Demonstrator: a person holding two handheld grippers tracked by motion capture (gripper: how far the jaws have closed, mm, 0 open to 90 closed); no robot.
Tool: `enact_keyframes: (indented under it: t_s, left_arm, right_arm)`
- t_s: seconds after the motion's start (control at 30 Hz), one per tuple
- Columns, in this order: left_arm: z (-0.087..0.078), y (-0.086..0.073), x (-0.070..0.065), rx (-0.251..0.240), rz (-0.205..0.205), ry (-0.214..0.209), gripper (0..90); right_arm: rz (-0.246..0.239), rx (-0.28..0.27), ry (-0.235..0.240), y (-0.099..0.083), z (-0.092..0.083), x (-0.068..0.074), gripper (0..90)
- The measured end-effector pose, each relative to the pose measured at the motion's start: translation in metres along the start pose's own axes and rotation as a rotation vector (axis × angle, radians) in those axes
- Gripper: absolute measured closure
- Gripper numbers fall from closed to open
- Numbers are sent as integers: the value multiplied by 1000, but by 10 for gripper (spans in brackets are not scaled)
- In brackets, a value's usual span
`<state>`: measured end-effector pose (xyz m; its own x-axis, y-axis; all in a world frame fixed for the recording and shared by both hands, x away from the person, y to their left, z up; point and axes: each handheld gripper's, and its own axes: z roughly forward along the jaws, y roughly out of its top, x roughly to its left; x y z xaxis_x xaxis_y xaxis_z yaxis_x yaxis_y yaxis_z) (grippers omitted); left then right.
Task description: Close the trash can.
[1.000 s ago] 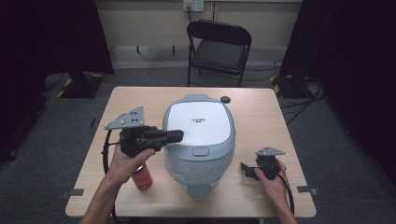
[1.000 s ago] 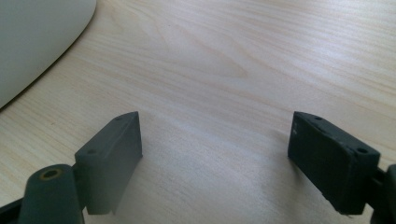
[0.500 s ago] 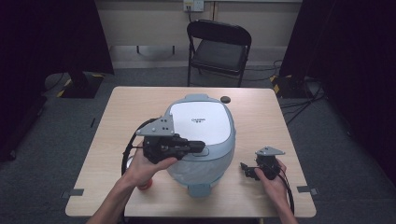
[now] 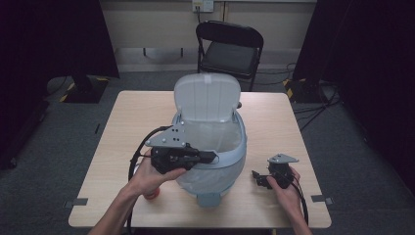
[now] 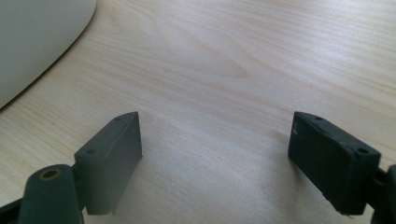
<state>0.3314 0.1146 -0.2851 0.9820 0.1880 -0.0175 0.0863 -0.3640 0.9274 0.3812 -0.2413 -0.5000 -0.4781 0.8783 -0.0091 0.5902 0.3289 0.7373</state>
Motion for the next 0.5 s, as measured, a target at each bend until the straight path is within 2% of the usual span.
enact_keyframes:
  t_s: [0.1,0.2,0.3,0.4,0.5]
  left_arm:
    - [0,-1,1,-16,-15,-7,900]
    - [-3,-1,3,-18,-16,9,900]
    - [-9,-6,9,-51,-51,24,876]
    - [-24,-15,17,-107,-96,57,780]
    - [-32,-18,19,-124,-105,81,713]
  right_arm:
    - [-1,0,1,0,0,0,160]
    - [-1,0,2,0,0,0,159]
    - [-1,0,3,0,0,0,159]
    - [-1,0,3,0,0,0,159]
    - [-1,0,3,0,0,0,159]
